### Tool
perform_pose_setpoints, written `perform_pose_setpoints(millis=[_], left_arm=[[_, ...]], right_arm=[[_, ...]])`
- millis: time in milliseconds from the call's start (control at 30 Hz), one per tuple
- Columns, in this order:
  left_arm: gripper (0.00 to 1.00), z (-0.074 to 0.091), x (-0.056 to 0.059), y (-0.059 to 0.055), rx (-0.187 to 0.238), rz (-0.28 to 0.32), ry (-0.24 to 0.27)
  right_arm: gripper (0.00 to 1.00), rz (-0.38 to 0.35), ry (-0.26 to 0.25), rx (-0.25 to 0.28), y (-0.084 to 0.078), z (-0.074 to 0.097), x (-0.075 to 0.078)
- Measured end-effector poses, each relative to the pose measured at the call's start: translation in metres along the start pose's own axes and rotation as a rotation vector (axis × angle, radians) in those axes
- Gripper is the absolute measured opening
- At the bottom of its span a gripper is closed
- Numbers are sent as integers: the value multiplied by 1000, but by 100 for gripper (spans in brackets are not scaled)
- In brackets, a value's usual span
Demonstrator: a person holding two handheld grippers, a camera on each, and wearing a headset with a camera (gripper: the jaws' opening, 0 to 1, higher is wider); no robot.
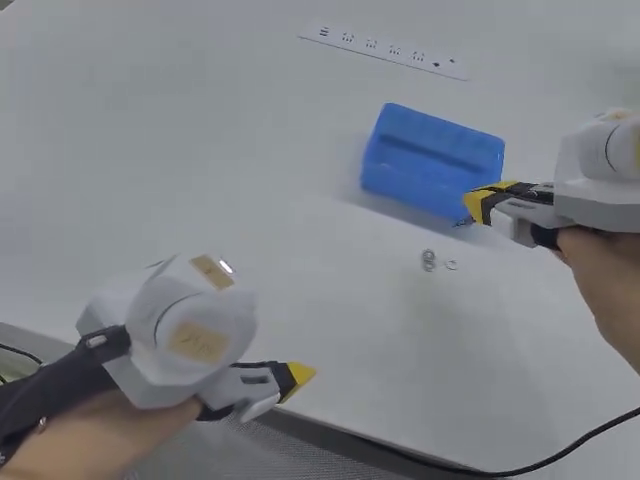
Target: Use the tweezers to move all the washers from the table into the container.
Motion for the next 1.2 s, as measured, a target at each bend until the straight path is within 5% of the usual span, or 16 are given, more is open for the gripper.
perform_pose_setpoints(millis=[100,267,567,800,1000,1200], left_arm=[[98,0,0,0,-3,4,0],[98,0,0,-1,-5,1,1],[97,-1,1,-2,-12,-4,-1],[97,-2,1,-3,-22,-10,-4],[97,-3,2,-4,-30,-16,-5],[96,-3,1,-4,-30,-14,3]], right_arm=[[0,15,13,-32,-5,-5,-6],[0,63,35,-170,-25,-17,-16],[0,85,55,-264,-40,-25,-21],[1,72,37,-210,-34,-29,-19],[1,46,-64,63,-30,-30,-25],[0,97,-144,101,-36,-33,-38]])
Point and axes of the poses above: the centre of the closed fingertips' face, and the gripper's own axes: z roughly backward along the fingers, x roughly to its right, y roughly out of its top, the point moved 3 cm from there along z, roughly backward along the fingers, and after that the axes turned 11 degrees about -x, right-handed, at the moved point
